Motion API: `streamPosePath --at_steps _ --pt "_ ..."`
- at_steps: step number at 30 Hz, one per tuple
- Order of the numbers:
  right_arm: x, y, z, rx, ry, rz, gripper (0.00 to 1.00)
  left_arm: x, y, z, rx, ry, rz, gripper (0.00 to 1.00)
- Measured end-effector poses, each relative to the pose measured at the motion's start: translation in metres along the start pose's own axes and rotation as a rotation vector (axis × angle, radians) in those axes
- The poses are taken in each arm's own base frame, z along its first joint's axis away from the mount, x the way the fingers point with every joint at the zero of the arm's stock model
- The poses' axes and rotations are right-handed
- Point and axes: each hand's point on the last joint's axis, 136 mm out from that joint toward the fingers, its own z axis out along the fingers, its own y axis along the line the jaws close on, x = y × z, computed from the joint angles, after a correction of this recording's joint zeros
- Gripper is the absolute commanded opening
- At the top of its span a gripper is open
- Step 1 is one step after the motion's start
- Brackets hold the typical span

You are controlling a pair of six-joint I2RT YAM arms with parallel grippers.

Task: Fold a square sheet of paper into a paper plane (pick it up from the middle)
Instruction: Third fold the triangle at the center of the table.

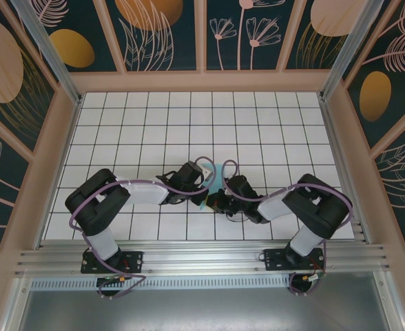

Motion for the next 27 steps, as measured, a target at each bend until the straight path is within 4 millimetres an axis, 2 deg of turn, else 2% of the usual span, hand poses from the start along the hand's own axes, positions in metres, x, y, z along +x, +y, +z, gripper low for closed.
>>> streamPosePath --at_steps 4,11,27 --pt "0.004 0.007 -0.004 -0.025 0.000 -0.014 0.05 -0.001 0.000 0.000 0.001 -0.001 0.010 0.06" --pt "0.016 0.003 -0.003 -0.024 0.024 -0.004 0.05 -0.006 -0.003 0.004 0.009 -0.003 0.026 0.06" --pt "0.011 0.002 -0.002 -0.023 -0.004 -0.004 0.05 -0.009 -0.006 0.007 0.025 -0.003 0.026 0.06"
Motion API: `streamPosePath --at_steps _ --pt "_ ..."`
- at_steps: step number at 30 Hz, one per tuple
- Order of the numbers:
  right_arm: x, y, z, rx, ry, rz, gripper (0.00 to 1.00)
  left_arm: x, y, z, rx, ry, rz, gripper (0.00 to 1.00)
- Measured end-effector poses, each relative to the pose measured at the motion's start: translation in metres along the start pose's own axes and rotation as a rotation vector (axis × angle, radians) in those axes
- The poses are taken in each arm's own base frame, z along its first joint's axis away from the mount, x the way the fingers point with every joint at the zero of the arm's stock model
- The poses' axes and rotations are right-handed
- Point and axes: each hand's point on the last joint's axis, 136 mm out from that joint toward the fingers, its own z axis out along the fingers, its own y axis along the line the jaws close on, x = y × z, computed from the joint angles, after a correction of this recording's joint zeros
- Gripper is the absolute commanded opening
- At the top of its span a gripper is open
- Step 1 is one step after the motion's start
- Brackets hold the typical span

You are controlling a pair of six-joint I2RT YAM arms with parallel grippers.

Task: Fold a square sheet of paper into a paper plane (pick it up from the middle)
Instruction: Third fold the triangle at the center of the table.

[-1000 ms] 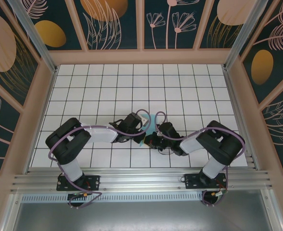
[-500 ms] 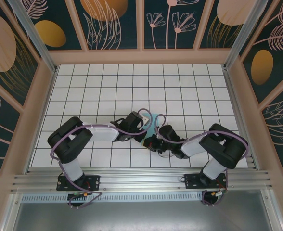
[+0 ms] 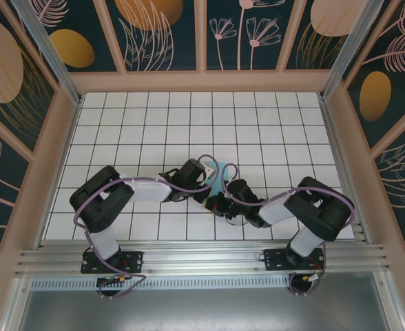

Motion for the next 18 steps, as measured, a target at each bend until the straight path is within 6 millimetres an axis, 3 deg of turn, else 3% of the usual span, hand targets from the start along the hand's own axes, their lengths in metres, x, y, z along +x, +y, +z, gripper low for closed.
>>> streamPosePath --at_steps 8,18 --pt "-0.005 0.007 0.001 -0.026 -0.022 -0.010 0.05 -0.001 -0.001 0.001 0.004 0.001 0.000 0.06" --pt "-0.006 -0.002 0.011 0.008 -0.014 0.013 0.04 -0.002 0.000 0.001 0.005 0.001 -0.002 0.06"
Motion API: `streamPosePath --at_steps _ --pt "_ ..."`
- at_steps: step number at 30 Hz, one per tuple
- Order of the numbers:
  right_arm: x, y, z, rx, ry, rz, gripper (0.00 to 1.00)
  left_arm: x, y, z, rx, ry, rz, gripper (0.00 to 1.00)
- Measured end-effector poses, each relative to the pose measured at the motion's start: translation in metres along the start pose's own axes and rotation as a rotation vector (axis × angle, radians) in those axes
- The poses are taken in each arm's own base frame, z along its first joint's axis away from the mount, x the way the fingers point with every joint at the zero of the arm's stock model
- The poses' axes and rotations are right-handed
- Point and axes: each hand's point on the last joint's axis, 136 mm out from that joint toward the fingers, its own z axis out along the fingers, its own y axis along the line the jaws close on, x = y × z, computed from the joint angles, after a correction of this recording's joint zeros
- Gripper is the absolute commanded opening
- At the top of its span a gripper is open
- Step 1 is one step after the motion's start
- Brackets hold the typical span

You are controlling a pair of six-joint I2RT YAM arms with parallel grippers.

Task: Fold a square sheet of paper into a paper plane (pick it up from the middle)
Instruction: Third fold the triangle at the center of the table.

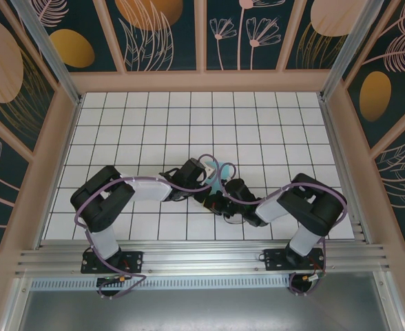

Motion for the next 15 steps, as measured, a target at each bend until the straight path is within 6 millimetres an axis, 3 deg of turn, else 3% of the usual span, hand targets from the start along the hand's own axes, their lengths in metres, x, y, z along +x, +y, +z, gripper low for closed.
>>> streamPosePath --at_steps 7,12,15 --pt "-0.001 0.001 -0.005 0.029 -0.012 0.003 0.05 0.000 0.000 0.000 0.000 0.001 0.000 0.06" --pt "-0.010 0.012 -0.019 0.017 -0.061 -0.014 0.05 -0.001 0.000 0.000 -0.001 0.004 0.000 0.07" --pt "-0.021 0.009 -0.027 0.032 -0.097 -0.004 0.05 -0.001 0.000 -0.001 -0.002 0.006 -0.001 0.08"
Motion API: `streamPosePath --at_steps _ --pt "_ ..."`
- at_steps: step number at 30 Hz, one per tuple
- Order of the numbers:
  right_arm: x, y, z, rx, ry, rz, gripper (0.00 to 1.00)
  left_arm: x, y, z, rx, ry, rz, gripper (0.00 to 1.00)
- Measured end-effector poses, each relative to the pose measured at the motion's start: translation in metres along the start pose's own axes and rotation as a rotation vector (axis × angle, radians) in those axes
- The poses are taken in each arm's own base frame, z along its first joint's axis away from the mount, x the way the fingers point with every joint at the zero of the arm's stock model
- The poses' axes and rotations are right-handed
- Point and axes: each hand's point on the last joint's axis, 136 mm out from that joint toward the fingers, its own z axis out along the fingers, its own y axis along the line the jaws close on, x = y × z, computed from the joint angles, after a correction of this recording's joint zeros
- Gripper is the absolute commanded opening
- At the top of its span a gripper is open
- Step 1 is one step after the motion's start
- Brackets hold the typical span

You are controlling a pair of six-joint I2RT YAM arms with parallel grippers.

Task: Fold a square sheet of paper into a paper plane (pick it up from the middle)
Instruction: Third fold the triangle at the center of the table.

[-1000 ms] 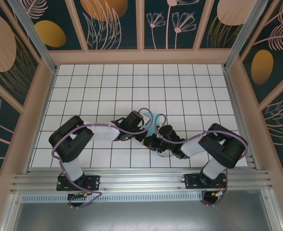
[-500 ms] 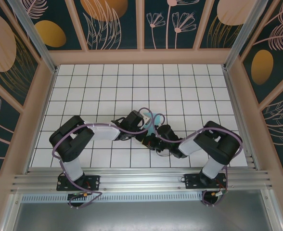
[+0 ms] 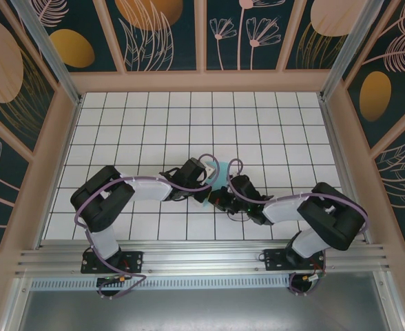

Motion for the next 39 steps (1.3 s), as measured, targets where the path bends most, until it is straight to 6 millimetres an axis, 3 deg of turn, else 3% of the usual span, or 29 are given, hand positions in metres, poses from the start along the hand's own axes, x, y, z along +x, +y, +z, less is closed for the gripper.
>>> streamPosePath --at_steps 7,14,25,31,35,39 --pt "-0.044 -0.022 -0.011 0.062 -0.092 0.040 0.05 0.000 0.000 0.000 -0.001 0.003 0.000 0.11" --pt "-0.077 0.001 -0.005 0.045 -0.118 -0.017 0.05 0.000 0.000 0.000 -0.002 0.009 -0.002 0.12" --pt "-0.065 -0.029 0.015 0.134 -0.018 -0.026 0.04 0.000 0.000 0.001 -0.004 0.016 -0.004 0.18" --pt "-0.067 -0.030 0.017 0.150 -0.008 -0.051 0.05 -0.001 -0.003 -0.003 -0.016 0.012 -0.010 0.35" --pt "-0.066 -0.030 0.017 0.153 -0.003 -0.070 0.05 -0.001 0.017 -0.025 -0.148 0.003 -0.037 0.43" --pt "-0.066 -0.030 0.017 0.155 0.001 -0.080 0.05 -0.029 0.032 -0.067 -0.269 -0.120 -0.088 0.35"
